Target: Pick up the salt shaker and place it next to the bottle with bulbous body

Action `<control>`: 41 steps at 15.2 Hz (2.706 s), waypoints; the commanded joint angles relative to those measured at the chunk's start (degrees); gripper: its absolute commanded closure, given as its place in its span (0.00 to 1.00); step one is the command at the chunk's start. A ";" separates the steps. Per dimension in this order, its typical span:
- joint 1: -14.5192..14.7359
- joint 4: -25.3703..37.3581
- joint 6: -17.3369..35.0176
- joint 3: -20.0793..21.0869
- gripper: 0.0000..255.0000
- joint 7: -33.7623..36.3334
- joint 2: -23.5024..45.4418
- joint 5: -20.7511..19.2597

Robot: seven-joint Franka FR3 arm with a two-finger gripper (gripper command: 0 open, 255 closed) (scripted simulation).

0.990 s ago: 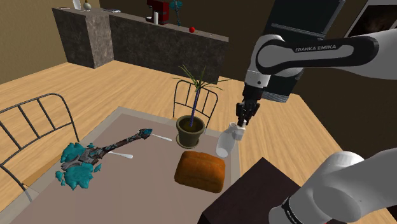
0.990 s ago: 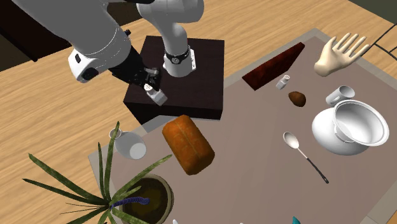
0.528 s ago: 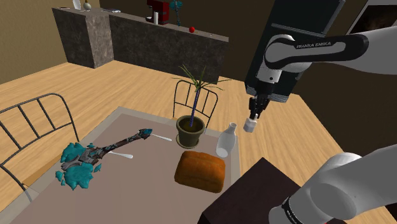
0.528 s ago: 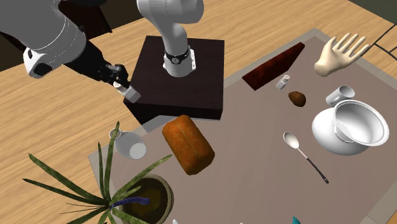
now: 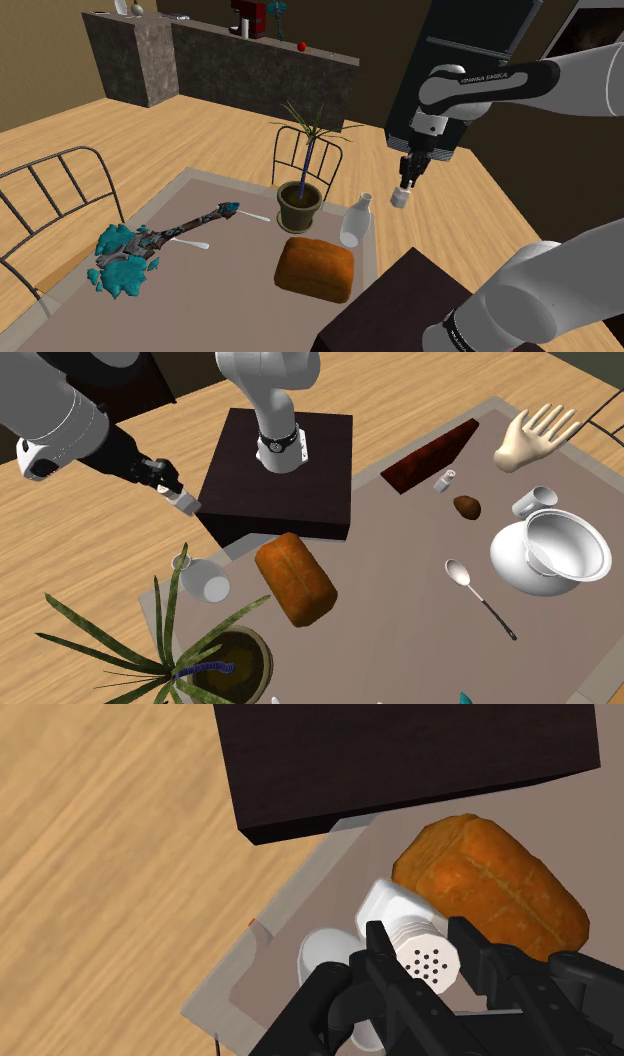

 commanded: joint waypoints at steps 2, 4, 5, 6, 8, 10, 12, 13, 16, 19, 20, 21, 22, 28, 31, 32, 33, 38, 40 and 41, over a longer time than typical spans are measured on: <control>-0.04 -1.44 2.40 -0.33 1.00 -0.49 0.99 0.08; -0.01 -2.44 4.04 -0.49 1.00 -0.73 1.66 0.19; 0.00 -2.93 4.87 -0.57 1.00 -0.86 2.01 0.25; 0.02 -3.40 5.69 -0.65 1.00 -0.99 2.39 0.32; 0.05 -4.31 7.35 -0.81 1.00 -1.28 3.18 0.49; 0.10 -5.17 9.03 -0.98 1.00 -1.58 4.03 0.69; 0.15 -5.98 10.71 -1.14 1.00 -1.91 4.95 0.92; 0.19 -6.37 11.55 -1.22 1.00 -2.08 5.44 1.05; 0.30 -7.46 14.10 -1.45 1.00 -2.65 6.99 1.51; 0.42 -8.43 16.66 -1.67 1.00 -3.28 8.68 2.08; 0.47 -8.72 17.51 -1.75 1.00 -3.51 9.28 2.29; 0.52 -9.01 18.37 -1.81 1.00 -3.75 9.89 2.52; 0.57 -9.27 19.22 -1.87 1.00 -4.00 10.52 2.77; 0.89 -10.60 24.33 -2.14 1.00 -5.72 14.63 4.61; 1.04 -11.06 26.86 -2.18 1.00 -6.75 16.89 5.79; 1.08 -11.19 27.69 -2.18 1.00 -7.12 17.67 6.23; 1.12 -11.30 28.52 -2.16 1.00 -7.51 18.47 6.69; 1.23 -11.62 32.58 -1.86 1.00 -9.65 22.64 9.32; 1.20 -11.63 34.15 -1.62 1.00 -10.60 24.39 10.52; 1.17 -11.62 34.92 -1.47 1.00 -11.09 25.28 11.15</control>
